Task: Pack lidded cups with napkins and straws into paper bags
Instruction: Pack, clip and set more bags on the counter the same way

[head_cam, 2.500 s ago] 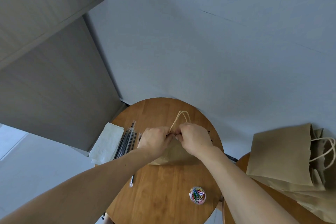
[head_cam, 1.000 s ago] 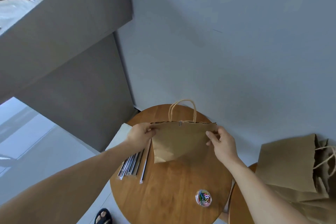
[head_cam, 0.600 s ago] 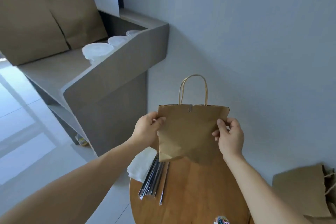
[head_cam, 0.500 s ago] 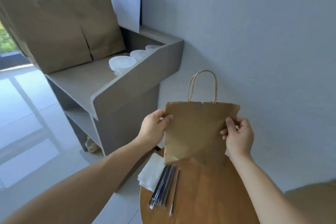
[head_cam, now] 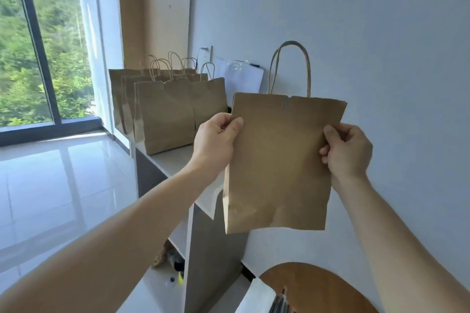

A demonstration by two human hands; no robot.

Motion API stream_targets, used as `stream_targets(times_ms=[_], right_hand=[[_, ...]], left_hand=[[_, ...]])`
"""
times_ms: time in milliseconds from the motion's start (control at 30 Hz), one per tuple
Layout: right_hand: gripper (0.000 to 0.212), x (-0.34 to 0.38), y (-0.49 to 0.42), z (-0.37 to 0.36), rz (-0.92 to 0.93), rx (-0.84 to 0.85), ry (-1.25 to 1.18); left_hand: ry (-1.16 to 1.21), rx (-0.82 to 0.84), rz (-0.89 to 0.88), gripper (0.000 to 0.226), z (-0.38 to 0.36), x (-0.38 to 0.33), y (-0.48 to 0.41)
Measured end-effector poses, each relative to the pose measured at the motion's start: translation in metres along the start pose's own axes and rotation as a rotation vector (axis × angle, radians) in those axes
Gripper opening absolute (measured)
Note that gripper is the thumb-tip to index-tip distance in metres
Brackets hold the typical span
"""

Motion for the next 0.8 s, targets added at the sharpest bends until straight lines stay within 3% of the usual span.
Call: stream_targets(times_ms=[233, 333, 600, 800], right_hand=[[0.002, 0.067, -0.029, -0.081, 0.069, 0.097, -0.147], [0.011, 0.082, -0.051, -0.124, 0.102, 0.149, -0.159], [0.009, 0.093, -0.111, -0.243, 0.13, 0.331, -0.255], [0.009, 0.06, -0.155, -0.331, 0.112, 0.476, -0.177]], left_hand=[[-0.014, -0.138, -0.15, 0.018, 0.05, -0.053, -0.06], [-0.068, -0.186, -0.197, 0.02, 0.069, -0.059, -0.088], [-0.249, -0.297, -0.258, 0.017, 0.103, -0.044, -0.168], [-0.376, -0.262, -0.142, 0.024, 0.119, 0.009, -0.225]])
Point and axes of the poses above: each hand's wrist, its own y-axis away from the middle knuckle, its own z-axis out of the back of the hand, x = y × z, the point moved 7 cm from there along -y, towards the middle knuckle, and after that the axes turned 15 degrees about y, right-handed, at the moved point
